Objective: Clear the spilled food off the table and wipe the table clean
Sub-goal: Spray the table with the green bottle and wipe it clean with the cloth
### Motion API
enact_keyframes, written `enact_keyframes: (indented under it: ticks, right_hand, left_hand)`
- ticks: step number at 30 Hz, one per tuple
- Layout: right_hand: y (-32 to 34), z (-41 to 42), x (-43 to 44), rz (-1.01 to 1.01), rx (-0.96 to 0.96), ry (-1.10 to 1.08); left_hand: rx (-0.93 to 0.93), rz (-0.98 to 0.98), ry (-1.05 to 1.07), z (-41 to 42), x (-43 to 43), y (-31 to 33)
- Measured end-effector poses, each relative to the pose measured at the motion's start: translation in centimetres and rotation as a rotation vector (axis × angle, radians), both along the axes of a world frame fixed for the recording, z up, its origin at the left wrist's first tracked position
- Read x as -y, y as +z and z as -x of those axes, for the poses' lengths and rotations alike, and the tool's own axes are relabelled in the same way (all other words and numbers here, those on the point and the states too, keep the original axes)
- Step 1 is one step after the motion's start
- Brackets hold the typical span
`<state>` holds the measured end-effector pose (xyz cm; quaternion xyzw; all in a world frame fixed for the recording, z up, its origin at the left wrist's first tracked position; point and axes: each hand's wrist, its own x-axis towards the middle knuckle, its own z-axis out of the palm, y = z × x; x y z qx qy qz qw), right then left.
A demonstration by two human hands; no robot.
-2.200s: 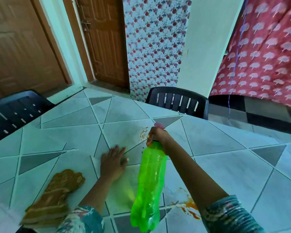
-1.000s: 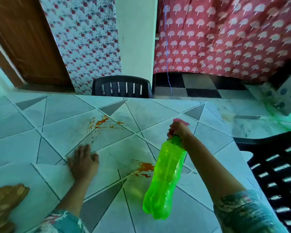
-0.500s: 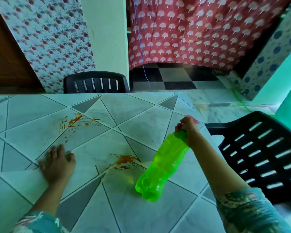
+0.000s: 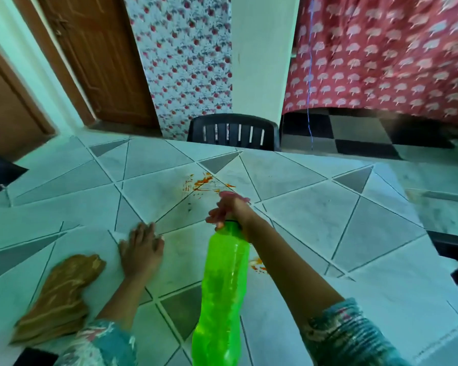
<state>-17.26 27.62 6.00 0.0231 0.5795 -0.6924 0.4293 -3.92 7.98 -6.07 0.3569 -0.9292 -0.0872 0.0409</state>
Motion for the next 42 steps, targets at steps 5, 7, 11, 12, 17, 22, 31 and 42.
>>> enact_keyframes:
  ticks: [5, 7, 11, 12, 17, 22, 31, 42]
  right_hand:
    - [-1.1, -1.1, 2.5, -0.079, 0.016, 0.071]
    - [-1.3, -0.8, 1.3, -0.056, 0.040, 0.026]
    - [-1.0, 0.3, -2.6, -0.049, 0.030, -0.156]
    - [-1.0, 0.4, -3.9, -0.062, 0.013, -0.212]
    - [-1.3, -0.1, -10.7, -0.113, -0.032, -0.403]
    - [-1.3, -1.9, -17.6, -0.064, 0.006, -0.533]
    - [-1.3, -3.3, -26.9, -0.161, 0.017, -0.679]
    - [-2.0, -3.7, -27.2, -0.087, 0.039, -0.648]
  left_hand:
    - [-0.053, 0.042, 0.017, -0.4, -0.3, -0.3]
    - [-0.055, 0.039, 0.019, -0.5, -0.2, -0.3]
    - [-0.043, 0.032, 0.017, -0.3, 0.0, -0.2]
    - [-0.034, 0.028, 0.015, -0.3, -0.1, -0.3]
    - [-0.011, 0.027, -0.008, -0.3, 0.1, -0.4]
    - [-0.058, 0.010, -0.091, 0.5, -3.2, -0.6]
    - [-0.036, -0.004, -0.154, 2.1, -9.8, -0.4]
    - [-0.017, 0.022, -0.193, 1.6, -10.2, -0.5]
